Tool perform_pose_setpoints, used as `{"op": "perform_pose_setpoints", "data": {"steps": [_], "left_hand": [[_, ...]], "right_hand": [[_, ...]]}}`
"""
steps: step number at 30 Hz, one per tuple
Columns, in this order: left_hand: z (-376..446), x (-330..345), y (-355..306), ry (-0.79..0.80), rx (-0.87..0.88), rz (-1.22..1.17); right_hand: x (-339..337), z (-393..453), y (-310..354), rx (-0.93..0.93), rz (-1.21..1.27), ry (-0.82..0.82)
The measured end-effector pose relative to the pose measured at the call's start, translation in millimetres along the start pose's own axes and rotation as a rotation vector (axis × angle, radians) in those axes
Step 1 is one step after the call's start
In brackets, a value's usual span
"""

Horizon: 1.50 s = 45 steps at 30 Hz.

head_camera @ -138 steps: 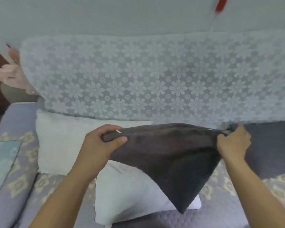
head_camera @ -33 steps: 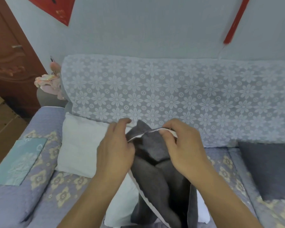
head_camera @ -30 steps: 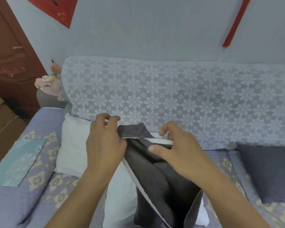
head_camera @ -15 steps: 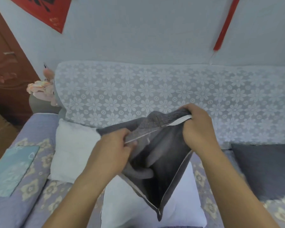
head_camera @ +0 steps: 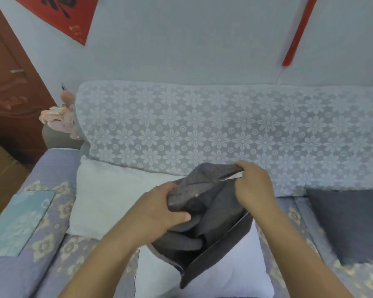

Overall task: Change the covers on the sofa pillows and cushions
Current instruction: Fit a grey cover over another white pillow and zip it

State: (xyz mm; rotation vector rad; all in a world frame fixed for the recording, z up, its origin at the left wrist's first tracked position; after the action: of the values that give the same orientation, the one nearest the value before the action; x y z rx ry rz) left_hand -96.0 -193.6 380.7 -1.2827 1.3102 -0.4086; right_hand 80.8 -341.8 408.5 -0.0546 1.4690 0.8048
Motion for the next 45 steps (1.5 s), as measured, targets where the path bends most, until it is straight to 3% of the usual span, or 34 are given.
{"op": "perform_pose_setpoints", "data": {"steps": [2,3,6,8,10,12,14,16,19,22,28,31,37,41,43,45], "left_hand": [[4,0,19,-0.19,-0.06,0.309],[4,-1,22,-0.303,-0.052,0.324],[0,-8,29,-0.523,0.044,-0.072],[-2,-13,35,-0.56,-0.005,-0.445],[-2,-12,35,-0.558,-0.019,-0.581],[-2,-11,31,-0.541,0.006,-0.618],[-2,-9,26,-0.453,0.046,-0.597],[-1,1,23,-0.249,0.045,-0.516],[1,28,33,0.101,-0.046,-0.221],[5,28,32,-0.008,-0.007,-0.073],[4,14,37,-0.035,-0.15,-0.779],[5,11,42,-0.019,-0.202,-0.909],[-3,21,40,0.173,-0.132,-0.94],[-7,41,41,0.348,-0.115,-0.641],[-5,43,47,0.278,-0.114,-0.487],[0,35,52,0.112,-0.115,-0.417]], "right_hand": [[3,-5,8,-0.042,0.161,0.011],[7,-11,13,-0.028,0.253,0.058],[25,-27,21,0.008,0.408,0.221],[39,-38,24,-0.043,0.408,0.324],[53,-52,28,-0.094,0.44,0.451],[65,-64,29,-0.164,0.362,0.51],[65,-59,21,-0.196,0.155,0.341],[54,-46,5,-0.059,0.154,0.187],[46,-33,-9,0.067,0.325,0.24],[41,-35,8,-0.011,0.491,0.355],[57,-42,16,-0.04,0.597,0.696],[65,-46,13,-0.012,0.611,0.786],[83,-46,0,0.258,0.846,0.872],[91,-50,6,0.315,0.956,0.909],[94,-49,8,0.326,0.978,0.875],[95,-47,7,0.321,0.976,0.819]]}}
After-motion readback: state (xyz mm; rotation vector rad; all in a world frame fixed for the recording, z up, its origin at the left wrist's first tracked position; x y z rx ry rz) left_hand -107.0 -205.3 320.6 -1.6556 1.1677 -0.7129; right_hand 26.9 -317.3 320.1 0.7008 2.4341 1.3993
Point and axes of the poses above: each hand's wrist, its own z-axis towards the middle knuckle, its own x-axis out of the palm, y = z × x, the point moved 7 cm from there along z, towards the middle knuckle, and after that the axes turned 10 degrees about -z, right-handed, at the moved point
